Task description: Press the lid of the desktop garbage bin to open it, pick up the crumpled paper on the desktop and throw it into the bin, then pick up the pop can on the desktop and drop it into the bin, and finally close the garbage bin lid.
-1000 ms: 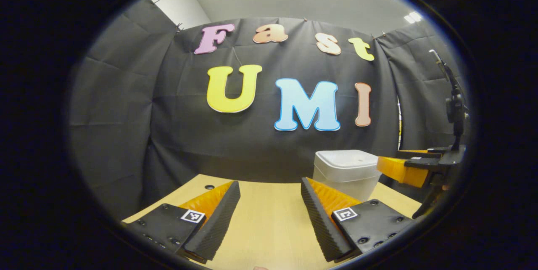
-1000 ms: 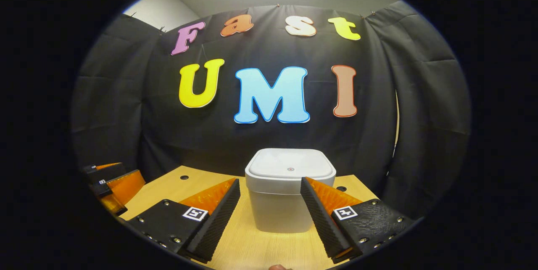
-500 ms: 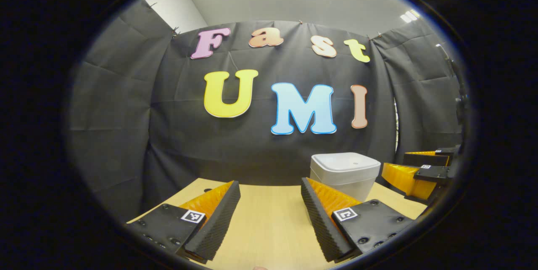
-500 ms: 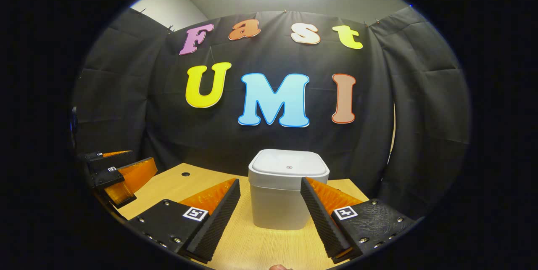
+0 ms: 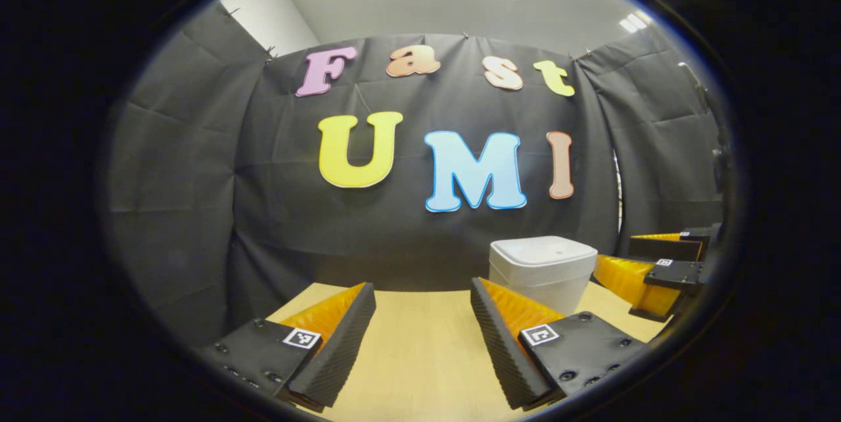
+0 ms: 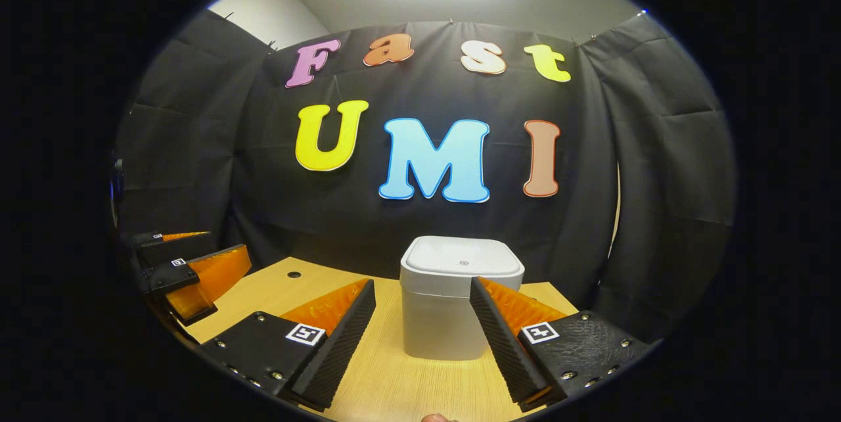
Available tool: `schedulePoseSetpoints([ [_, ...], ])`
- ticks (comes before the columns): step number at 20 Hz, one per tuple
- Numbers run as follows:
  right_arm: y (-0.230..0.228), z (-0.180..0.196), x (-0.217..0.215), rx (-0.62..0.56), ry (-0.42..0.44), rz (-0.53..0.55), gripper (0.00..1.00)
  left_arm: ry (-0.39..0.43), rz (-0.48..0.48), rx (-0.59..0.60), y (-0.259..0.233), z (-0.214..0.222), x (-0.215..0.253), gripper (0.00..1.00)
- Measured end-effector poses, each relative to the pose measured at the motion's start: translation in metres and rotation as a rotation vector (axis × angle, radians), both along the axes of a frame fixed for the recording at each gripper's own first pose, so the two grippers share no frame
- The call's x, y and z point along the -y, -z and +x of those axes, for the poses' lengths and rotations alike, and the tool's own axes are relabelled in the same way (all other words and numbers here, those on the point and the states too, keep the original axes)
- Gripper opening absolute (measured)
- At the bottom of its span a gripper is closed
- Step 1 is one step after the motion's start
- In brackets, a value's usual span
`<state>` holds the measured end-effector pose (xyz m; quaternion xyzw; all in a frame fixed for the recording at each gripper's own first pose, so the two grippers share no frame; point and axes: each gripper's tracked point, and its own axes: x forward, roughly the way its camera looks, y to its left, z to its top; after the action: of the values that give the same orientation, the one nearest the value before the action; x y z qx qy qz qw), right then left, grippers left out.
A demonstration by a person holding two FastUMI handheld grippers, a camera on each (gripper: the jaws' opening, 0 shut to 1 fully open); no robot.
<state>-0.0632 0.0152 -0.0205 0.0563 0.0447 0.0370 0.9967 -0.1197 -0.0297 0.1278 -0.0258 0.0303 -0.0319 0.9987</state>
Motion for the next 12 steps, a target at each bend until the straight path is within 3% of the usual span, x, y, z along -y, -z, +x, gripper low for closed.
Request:
schedulePoseSetpoints([
  [12, -0.012, 0.017, -0.002, 0.057, -0.044, -0.007, 0.93, -0.062, -0.005, 0.010, -0.009, 0.002, -0.022, 0.95],
])
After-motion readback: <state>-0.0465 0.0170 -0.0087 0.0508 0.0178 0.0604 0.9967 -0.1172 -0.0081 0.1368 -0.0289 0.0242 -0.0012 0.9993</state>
